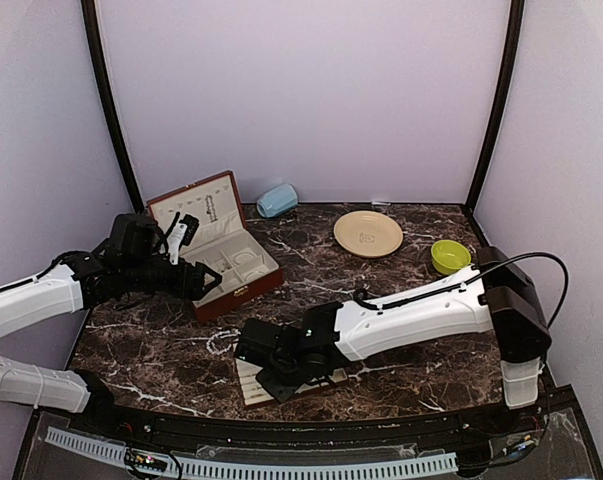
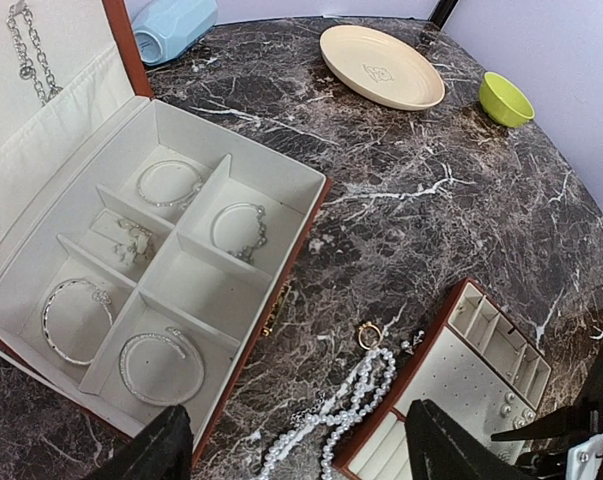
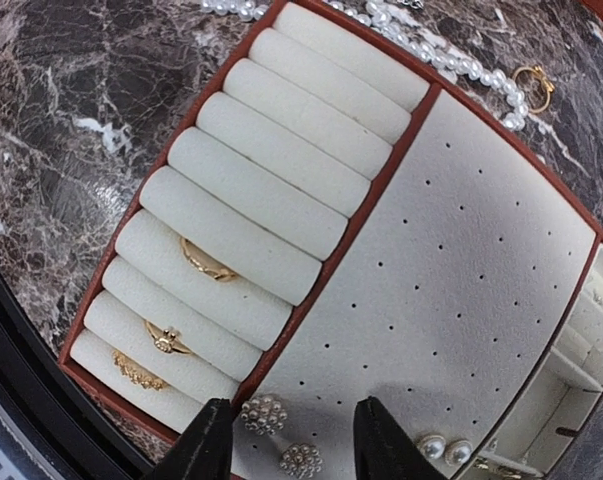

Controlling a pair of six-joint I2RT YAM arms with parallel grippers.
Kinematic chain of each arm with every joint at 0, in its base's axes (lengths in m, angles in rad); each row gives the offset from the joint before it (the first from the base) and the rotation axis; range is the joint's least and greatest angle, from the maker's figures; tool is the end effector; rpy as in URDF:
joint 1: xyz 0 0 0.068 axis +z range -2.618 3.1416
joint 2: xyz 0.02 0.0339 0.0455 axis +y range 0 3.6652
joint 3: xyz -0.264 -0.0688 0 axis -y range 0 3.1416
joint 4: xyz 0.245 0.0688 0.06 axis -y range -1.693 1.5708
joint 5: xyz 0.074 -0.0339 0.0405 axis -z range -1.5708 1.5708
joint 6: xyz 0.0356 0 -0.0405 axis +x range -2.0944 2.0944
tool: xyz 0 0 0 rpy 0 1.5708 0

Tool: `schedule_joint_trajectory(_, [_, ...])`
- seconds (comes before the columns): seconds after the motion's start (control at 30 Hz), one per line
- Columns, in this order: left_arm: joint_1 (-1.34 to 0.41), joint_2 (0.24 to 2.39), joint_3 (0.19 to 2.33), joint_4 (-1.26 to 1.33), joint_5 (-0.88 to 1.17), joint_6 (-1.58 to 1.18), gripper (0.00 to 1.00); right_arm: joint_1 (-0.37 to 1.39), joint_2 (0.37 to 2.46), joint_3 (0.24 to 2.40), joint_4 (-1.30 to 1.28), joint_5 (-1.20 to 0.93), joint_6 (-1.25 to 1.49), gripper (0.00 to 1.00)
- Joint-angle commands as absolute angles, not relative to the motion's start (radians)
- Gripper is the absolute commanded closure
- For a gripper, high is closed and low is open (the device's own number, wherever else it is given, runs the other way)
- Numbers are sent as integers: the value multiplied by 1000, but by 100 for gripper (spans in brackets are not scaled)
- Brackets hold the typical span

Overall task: Organize the mixed jewelry
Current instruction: Adjust the earring on the earring holder, then move to the center of the board in the compartment layer.

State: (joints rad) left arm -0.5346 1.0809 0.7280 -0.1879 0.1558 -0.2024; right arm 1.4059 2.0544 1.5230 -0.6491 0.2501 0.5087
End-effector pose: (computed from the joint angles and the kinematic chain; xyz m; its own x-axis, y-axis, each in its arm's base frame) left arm 0.2037 -0.1270 0.2619 -0.5581 0.0997 -0.8237 0.5161 0.8190 -0.2506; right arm 0.0786 0.4184 0.1745 -0.5905 -0.6740 -0.4438 -0.7473 0.6643 -0.0146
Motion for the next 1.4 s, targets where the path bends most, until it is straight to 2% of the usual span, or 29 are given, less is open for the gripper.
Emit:
schedule_joint_trajectory(0.0, [-531, 1052, 706, -166, 139, -216, 24, 1386, 1949, 1507, -606, 295, 527, 50])
schedule_joint_trajectory(0.1, [-531, 1041, 697, -161, 143, -241, 24, 1356, 1873, 1458, -575, 295, 544, 45])
schedule_joint_trajectory(0.23, [-531, 1034, 703, -168, 116, -250, 24, 1291, 1781, 1348, -551, 296, 571, 44])
schedule_joint_trajectory(0.57, [-530, 1038, 721, -153, 18, -223, 22, 1151, 1708, 1117, -498, 246, 585, 47])
schedule_joint_trajectory(1.13, [-529, 1074, 705, -133, 19, -206, 22, 1124, 1823, 1137, -480, 241, 590, 70])
schedule_joint_trajectory(1.3, [-529, 1069, 701, -130, 20, -202, 21, 1123, 1851, 1156, -481, 238, 618, 90])
schedule_joint_trajectory(1.37, [-529, 1068, 702, -130, 22, -199, 21, 1123, 1865, 1170, -494, 241, 636, 94])
